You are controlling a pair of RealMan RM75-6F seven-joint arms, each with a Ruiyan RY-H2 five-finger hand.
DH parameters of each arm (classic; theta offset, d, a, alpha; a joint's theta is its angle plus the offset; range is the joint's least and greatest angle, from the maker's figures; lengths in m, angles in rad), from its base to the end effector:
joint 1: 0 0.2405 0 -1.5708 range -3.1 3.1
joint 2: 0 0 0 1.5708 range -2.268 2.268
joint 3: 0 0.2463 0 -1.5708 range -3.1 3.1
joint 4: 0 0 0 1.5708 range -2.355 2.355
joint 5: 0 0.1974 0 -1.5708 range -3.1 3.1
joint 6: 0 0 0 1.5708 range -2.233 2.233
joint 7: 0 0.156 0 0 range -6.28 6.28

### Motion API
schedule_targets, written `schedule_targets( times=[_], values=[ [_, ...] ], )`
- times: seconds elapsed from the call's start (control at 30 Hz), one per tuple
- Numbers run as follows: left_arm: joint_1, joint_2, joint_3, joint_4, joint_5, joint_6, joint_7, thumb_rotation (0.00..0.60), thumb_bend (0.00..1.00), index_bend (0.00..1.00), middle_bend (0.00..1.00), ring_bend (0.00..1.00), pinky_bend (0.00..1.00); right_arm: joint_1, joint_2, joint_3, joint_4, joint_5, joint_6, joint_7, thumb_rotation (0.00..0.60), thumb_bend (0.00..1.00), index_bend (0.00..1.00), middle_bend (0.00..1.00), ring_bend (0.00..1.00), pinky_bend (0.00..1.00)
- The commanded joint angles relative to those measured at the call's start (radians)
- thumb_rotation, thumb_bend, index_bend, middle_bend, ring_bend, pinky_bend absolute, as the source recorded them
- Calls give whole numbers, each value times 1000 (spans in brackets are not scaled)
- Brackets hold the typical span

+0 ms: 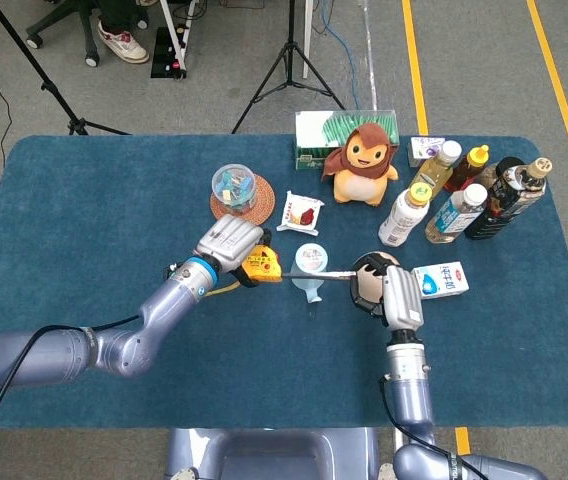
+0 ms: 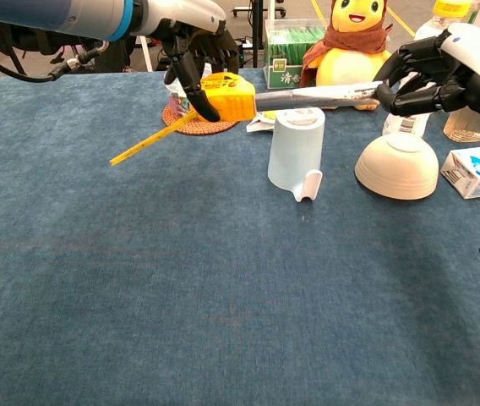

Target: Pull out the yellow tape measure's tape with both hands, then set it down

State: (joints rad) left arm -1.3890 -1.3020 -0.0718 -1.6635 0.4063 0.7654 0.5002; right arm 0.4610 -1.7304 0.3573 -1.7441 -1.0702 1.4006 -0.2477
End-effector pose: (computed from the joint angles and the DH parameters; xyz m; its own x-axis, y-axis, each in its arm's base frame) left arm -0.0059 0.3939 0.0219 0.5892 0.3791 0.7135 0.7857 -0.4747 -0.3966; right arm -0.1311 -0.2973 0.0268 -0.2097 -0.0012 0.9778 -0.9778 -0.0027 -0.2097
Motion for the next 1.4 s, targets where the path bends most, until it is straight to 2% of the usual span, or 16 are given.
schedule_targets(
  times=[0.03,0.93,1.4],
  values=[
    [16,20,16,1,25,-17,-5,566,254,598,485,419,553,-4,8,2,-1,1,1,1,561,622,620,420,411,380],
    [71,78,116,75,56,-83,0,566,256,598,486,419,553,-39,74,13,5,12,3,48,562,621,623,421,418,384],
    [95,109,145,91,50,-87,-4,566,256,599,487,419,553,-56,96,20,15,20,9,76,564,623,623,421,419,388]
  ],
)
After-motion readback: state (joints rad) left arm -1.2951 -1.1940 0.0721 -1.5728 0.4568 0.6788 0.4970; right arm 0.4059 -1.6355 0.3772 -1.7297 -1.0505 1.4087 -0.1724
